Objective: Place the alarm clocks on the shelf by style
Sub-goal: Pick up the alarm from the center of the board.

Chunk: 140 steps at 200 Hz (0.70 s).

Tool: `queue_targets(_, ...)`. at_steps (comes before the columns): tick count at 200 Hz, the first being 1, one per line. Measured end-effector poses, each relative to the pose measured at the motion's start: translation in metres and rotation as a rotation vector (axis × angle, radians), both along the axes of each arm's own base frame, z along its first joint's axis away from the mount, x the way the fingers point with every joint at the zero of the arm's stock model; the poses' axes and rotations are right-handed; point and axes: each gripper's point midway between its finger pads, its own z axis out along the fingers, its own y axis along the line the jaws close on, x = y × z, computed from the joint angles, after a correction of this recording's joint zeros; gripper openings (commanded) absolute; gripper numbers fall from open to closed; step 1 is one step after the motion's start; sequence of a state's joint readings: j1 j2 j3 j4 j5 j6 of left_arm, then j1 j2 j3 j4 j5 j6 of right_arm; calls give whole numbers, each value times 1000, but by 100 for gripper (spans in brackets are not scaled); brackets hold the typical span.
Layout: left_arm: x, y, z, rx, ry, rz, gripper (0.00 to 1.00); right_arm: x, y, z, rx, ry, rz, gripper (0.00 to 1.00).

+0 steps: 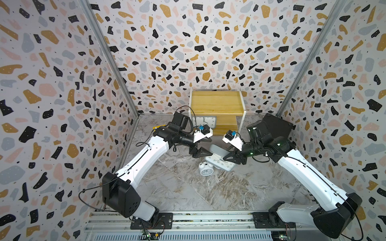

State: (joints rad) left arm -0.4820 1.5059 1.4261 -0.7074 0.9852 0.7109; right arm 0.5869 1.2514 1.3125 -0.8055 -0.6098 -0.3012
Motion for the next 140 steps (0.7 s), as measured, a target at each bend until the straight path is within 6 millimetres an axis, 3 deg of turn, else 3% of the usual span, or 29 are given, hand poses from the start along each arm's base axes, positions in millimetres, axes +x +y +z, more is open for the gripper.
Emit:
queue_targets(46,1,-5,-10,11,38,-20,74,0,1,-1,-3,2,3,25)
queue_targets(118,-9,-6,-4,-6,26,-85,30,-2,0,-4,-15,5,13,28)
queue_targets(140,-10,-5,-5,-5,24,-91,21,-1,0,-4,-17,1,8,29)
